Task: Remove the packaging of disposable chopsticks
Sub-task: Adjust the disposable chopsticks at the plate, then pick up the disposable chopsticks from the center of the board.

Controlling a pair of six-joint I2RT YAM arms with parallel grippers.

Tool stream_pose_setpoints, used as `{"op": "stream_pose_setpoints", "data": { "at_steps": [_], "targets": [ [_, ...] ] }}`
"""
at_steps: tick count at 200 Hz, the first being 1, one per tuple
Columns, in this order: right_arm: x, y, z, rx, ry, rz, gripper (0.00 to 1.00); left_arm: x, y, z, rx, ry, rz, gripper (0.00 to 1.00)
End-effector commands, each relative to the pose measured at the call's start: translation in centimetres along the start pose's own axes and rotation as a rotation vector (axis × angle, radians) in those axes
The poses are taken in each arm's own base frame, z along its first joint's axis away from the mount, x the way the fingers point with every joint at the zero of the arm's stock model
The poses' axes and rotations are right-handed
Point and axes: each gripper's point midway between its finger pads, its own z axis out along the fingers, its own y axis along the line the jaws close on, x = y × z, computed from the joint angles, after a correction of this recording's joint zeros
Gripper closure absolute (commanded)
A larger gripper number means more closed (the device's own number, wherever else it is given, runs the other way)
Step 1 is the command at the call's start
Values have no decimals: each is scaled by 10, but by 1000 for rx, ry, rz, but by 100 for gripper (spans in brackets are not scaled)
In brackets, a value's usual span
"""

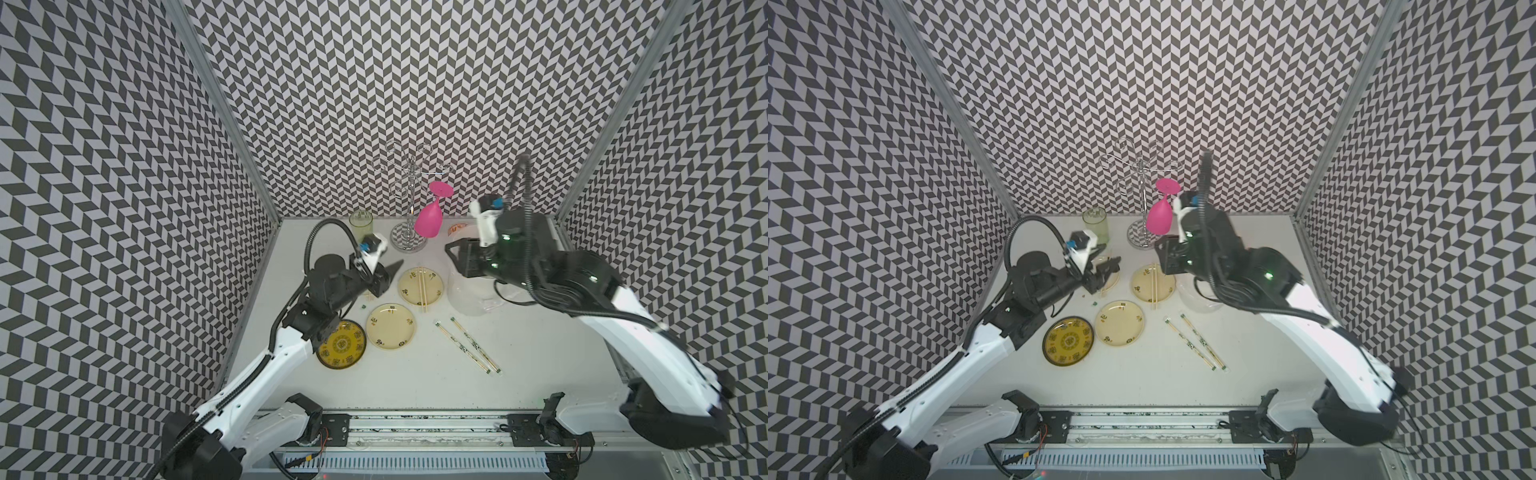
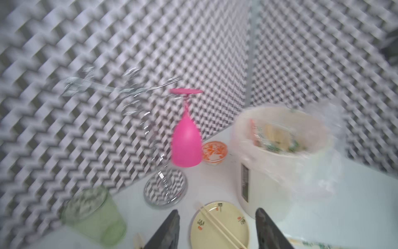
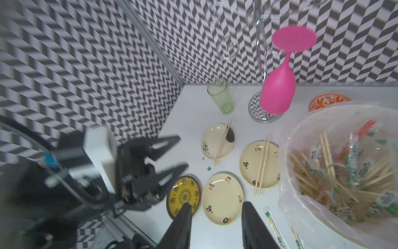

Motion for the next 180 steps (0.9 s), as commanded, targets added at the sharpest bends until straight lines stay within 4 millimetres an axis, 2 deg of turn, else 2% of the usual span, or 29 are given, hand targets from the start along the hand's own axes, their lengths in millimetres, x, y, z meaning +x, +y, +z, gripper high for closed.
{"op": "stream_pose_setpoints", "data": {
  "at_steps": [1,25,45,67,100,133,180],
  "targets": [
    [-37,-11,-42,18,-193,-49,61,19,-65,-2,195,55,473,35],
    [-54,-25,-79,60,-292,-90,61,42,-126,8,409,159,594,39],
    [-58,-32,-101,55,-359,-102,61,67,-175,12,566,181,697,41],
    [-56,-39,-122,28,-418,-96,61,87,-208,24,671,190,707,41],
    [-43,-50,-136,10,-443,-79,61,119,-234,45,785,302,685,43],
    [-30,-57,-134,16,-429,-84,61,150,-246,58,841,398,693,44],
    [-36,-53,-130,19,-446,-129,61,178,-255,78,873,463,706,46]
  ]
}}
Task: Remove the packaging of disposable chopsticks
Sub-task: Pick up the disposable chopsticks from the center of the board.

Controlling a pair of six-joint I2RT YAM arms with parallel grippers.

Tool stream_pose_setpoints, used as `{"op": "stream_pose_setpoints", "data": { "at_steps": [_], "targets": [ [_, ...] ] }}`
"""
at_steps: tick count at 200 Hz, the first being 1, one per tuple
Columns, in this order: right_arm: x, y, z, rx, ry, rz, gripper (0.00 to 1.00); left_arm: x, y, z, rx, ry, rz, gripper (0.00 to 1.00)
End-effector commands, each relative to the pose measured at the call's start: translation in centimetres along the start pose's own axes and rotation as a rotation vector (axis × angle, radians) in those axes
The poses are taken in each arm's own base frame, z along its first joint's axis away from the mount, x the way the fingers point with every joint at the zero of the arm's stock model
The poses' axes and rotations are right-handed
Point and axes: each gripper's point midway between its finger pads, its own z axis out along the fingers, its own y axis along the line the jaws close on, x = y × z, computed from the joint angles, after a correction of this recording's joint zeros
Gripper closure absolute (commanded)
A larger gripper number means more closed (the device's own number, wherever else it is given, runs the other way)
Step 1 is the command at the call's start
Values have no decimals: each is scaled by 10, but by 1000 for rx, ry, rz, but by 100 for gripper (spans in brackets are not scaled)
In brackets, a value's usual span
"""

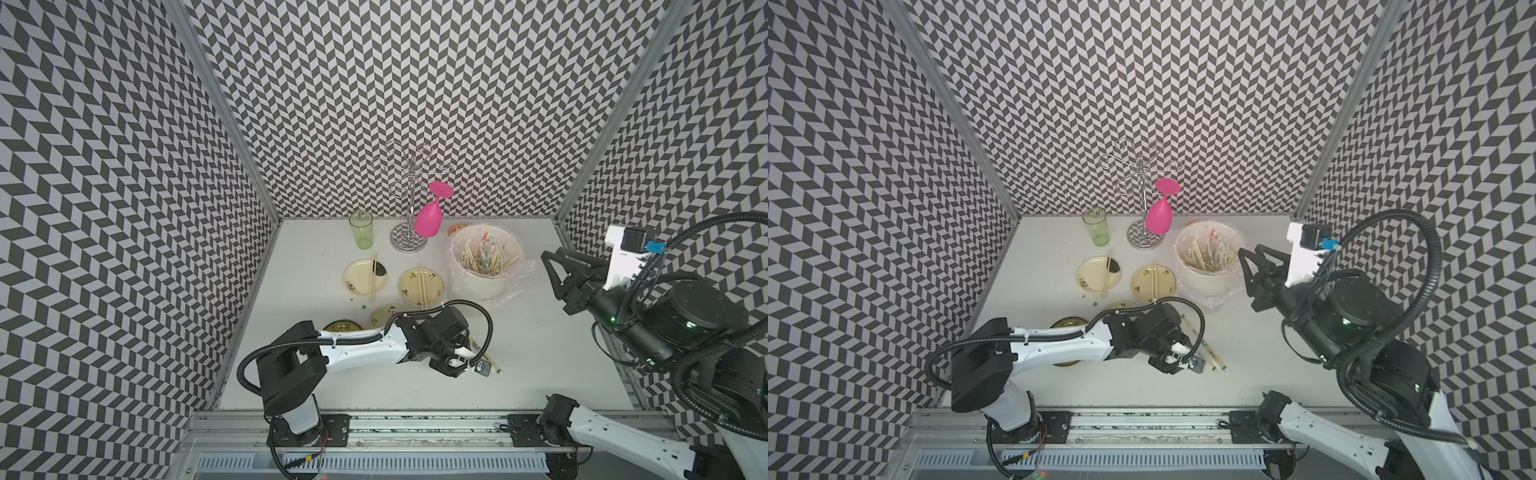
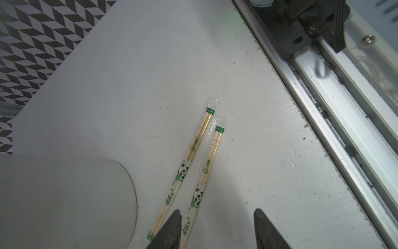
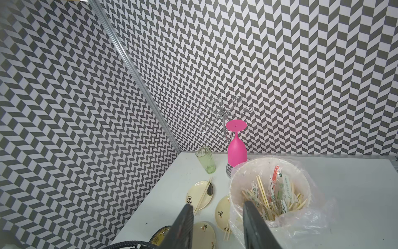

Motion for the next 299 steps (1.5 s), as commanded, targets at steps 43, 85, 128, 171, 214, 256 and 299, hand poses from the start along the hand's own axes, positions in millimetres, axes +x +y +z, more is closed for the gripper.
{"op": "stream_pose_setpoints", "data": {
  "at_steps": [43,85,128,171,214,256,299],
  "targets": [
    [-12,1,6,13,-64,-36,61,4,8,36,70,66,-21,52],
    [-7,2,11,17,-50,-53,61,8,10,54,146,127,-70,56],
    [-8,3,14,19,-52,-79,61,19,6,68,176,184,-92,58],
    [-8,7,18,10,-49,-93,61,33,4,76,208,265,-116,62],
    [-6,10,22,-1,-42,-94,61,37,-2,77,234,299,-135,75],
    [-7,11,23,-3,-50,-90,61,33,-9,76,245,307,-134,93],
    [-8,11,23,-2,-55,-86,61,28,2,72,191,300,-144,98]
  ]
}}
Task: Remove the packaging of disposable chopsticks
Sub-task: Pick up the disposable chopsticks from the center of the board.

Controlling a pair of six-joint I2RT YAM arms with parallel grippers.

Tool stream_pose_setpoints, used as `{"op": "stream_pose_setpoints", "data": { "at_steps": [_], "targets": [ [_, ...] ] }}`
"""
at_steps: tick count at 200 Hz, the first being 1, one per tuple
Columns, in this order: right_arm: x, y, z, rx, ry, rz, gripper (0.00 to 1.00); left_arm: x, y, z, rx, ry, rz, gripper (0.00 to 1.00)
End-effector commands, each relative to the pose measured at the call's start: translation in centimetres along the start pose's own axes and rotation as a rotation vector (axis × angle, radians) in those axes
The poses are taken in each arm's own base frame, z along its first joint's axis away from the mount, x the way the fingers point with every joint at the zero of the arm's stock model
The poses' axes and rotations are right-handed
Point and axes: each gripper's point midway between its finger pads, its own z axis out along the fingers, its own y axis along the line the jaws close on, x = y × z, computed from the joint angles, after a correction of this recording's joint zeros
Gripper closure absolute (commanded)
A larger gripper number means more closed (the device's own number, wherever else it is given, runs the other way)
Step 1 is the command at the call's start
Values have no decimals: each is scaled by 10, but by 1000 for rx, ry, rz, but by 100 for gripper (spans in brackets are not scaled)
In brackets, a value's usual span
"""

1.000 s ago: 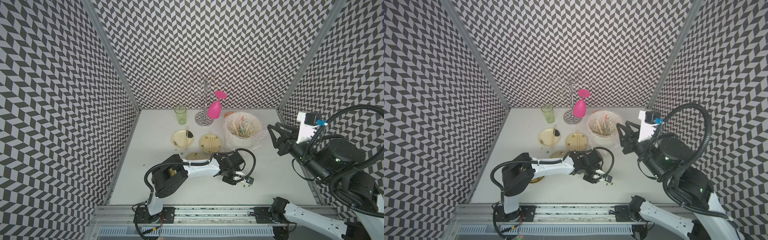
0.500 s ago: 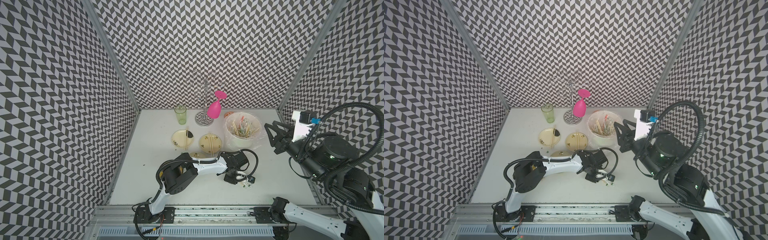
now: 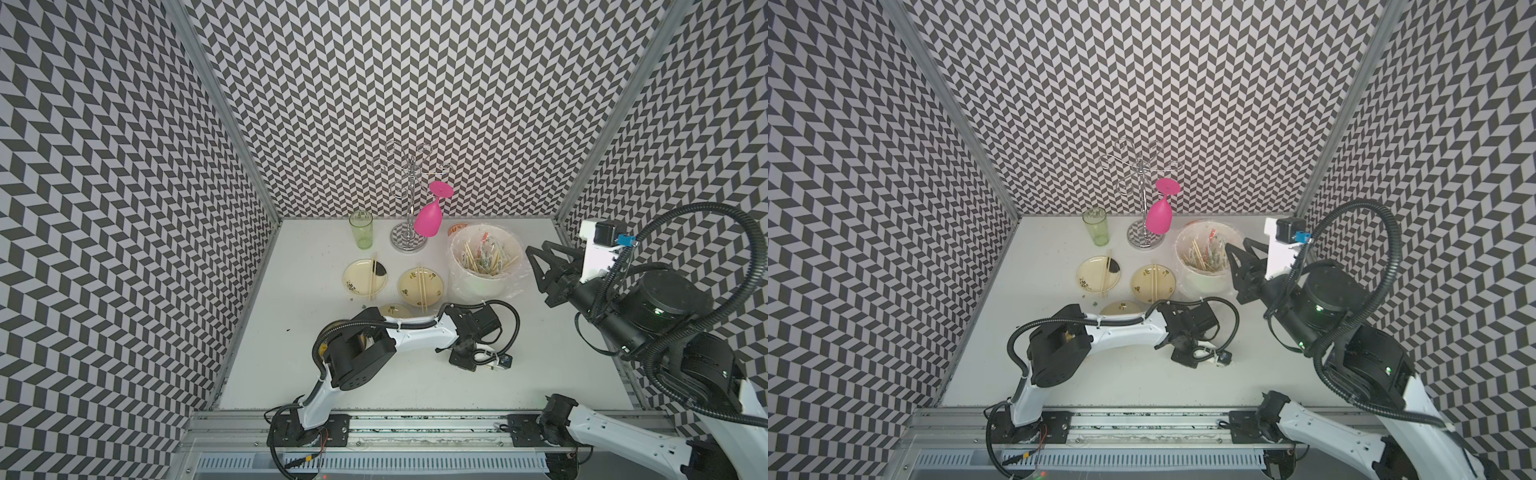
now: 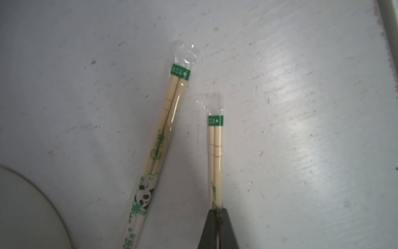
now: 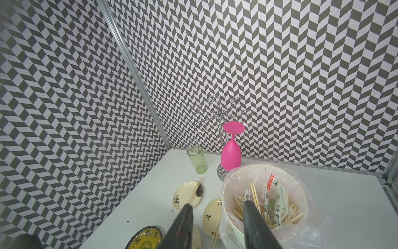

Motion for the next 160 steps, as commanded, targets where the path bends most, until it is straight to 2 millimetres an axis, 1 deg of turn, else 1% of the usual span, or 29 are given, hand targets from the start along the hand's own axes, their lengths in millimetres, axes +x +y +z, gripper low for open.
{"op": "stream_pose_setpoints", "data": {
  "at_steps": [1,4,37,58,71,89,127,143,160],
  "targets": [
    [-15,3,-1,-12,-62,20,61,4,-6,2,10,26,-4,98],
    [-15,3,-1,-12,-62,21,61,4,-6,1,9,26,-2,100],
    [-14,1,-3,-11,-59,36,61,-2,2,-11,-36,-2,-5,100],
    [-13,0,-4,-11,-63,53,61,-15,13,-33,-109,-64,-12,100],
    [-12,1,-5,-15,-57,61,61,-24,20,-54,-152,-117,-15,100],
    [-17,2,-7,-25,-69,79,61,-34,24,-82,-186,-187,-18,100],
    [-35,7,-12,-51,-113,94,61,-42,24,-135,-214,-277,-44,100],
    [-45,14,-12,-82,-131,84,61,-48,30,-168,-255,-348,-65,100],
    [-58,24,-14,-136,-164,80,61,-53,38,-211,-322,-463,-90,100]
  ]
}}
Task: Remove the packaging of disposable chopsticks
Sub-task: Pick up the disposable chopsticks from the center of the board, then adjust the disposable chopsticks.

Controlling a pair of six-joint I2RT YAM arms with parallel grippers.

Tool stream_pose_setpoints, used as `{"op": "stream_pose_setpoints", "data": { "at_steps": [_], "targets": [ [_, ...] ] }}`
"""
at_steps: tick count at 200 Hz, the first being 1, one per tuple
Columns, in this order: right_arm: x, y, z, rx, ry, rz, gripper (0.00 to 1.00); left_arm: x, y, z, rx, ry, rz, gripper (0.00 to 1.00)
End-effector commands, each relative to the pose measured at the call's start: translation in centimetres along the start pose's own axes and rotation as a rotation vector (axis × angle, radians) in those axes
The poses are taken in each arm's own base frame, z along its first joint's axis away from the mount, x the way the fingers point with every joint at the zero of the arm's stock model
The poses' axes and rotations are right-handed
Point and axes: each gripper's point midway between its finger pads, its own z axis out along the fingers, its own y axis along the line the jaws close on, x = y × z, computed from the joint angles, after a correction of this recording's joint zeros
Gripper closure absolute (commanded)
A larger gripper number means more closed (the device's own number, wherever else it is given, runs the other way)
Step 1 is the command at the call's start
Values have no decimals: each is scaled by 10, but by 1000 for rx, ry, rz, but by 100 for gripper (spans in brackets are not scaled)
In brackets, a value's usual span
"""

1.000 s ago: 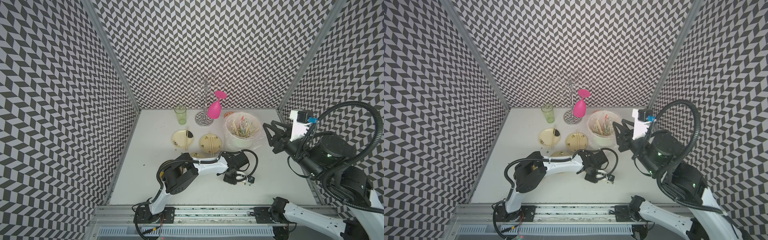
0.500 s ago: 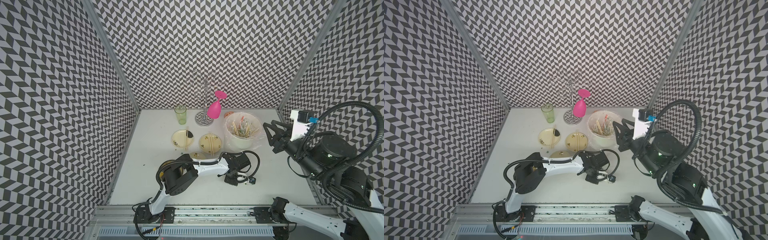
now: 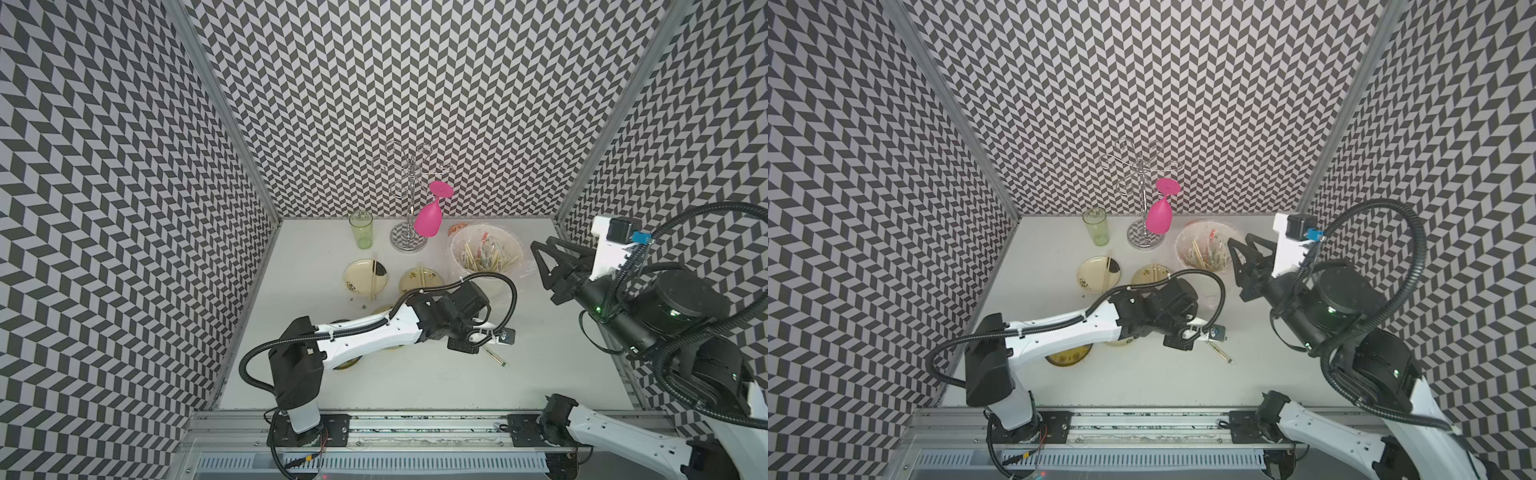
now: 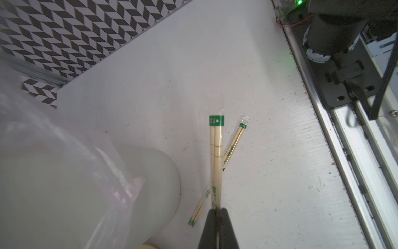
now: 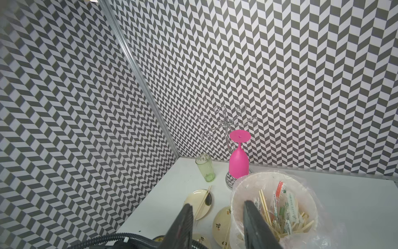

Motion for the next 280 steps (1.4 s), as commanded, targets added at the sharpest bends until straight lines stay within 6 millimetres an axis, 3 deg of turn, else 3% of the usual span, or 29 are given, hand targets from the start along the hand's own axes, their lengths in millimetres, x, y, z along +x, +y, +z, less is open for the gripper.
{"op": "stream_pose_setpoints", "data": {
  "at_steps": [1,25,44,66,100,133,155,184,215,280],
  "targets": [
    [-34,18,-4,-90,-100,17,61,-27,19,-45,-60,-158,-46,100],
    [-51,40,-5,-193,-133,-18,58,-37,49,-95,-220,-246,-75,100],
    [-51,46,7,-187,-84,-17,58,-22,80,-127,-474,-171,-39,100],
    [-35,61,24,-232,23,3,59,1,107,-169,-782,-75,55,100],
    [2,88,40,-336,238,8,59,12,113,-202,-972,28,258,100],
    [35,98,41,-391,437,14,58,8,102,-217,-1041,79,450,100],
    [67,83,42,-331,568,6,56,2,88,-222,-1037,70,566,100],
    [89,68,44,-286,636,11,53,0,69,-217,-1029,91,724,100],
    [122,71,43,-350,763,19,52,-8,55,-212,-999,91,773,100],
    [164,75,37,-411,892,37,50,-16,34,-209,-966,100,855,100]
  ]
}}
